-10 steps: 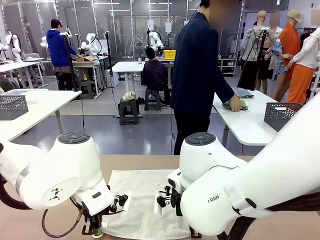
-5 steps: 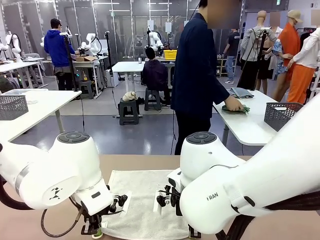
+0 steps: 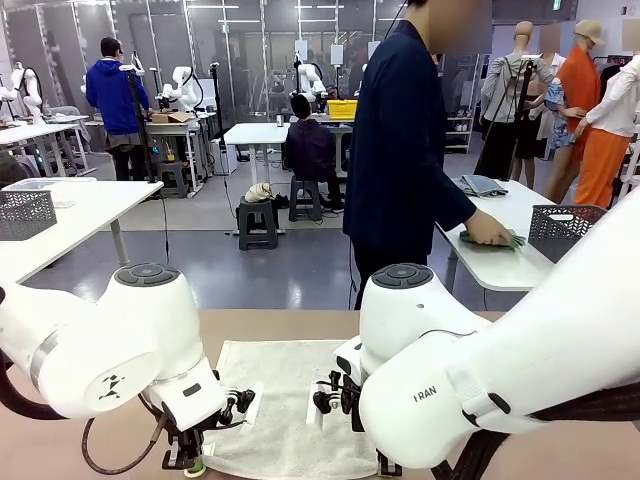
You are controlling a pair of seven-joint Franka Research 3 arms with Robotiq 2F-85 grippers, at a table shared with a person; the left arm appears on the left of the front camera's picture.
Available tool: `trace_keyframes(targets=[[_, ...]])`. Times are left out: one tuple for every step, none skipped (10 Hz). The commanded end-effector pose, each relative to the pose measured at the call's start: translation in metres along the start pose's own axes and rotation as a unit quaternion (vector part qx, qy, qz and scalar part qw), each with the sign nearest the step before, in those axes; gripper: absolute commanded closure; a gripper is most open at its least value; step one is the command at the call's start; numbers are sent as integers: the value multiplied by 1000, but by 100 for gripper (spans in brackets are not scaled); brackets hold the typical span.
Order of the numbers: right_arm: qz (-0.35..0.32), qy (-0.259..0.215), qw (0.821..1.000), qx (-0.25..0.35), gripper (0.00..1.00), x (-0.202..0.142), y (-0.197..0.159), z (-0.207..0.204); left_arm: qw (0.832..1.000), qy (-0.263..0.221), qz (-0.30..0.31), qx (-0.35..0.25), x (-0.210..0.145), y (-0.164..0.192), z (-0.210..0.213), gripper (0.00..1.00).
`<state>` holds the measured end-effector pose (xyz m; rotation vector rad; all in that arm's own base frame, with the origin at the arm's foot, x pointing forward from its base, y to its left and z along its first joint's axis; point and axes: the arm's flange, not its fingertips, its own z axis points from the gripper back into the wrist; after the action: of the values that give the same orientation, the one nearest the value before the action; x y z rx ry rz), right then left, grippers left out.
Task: Fold the towels and place them in the basket.
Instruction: When a person lays out a Towel with hook on the table, fold it in half twice.
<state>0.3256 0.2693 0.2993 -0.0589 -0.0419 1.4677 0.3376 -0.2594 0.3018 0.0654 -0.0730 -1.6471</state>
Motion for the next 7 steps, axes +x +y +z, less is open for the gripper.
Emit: trace_keyframes(targets=[[16, -1, 1000, -15, 96, 8, -8, 12, 1000, 1, 0, 9, 3, 6, 10, 92], [23, -3, 999, -24, 96, 13, -12, 20, 1000, 2, 2, 18, 5, 12, 22, 92], [28, -7, 999, -31, 96, 18, -17, 28, 1000, 2, 3, 27, 7, 18, 33, 92], [31, -13, 999, -37, 96, 22, -22, 37, 999, 0, 6, 38, 9, 24, 46, 92], [33, -12, 998, -47, 96, 24, -26, 45, 999, -1, 8, 49, 10, 29, 57, 92], [35, -13, 998, -53, 96, 25, -30, 53, 998, -4, 13, 61, 9, 35, 67, 92], [34, -13, 998, -60, 96, 25, -33, 60, 997, -5, 18, 68, 6, 40, 74, 92]])
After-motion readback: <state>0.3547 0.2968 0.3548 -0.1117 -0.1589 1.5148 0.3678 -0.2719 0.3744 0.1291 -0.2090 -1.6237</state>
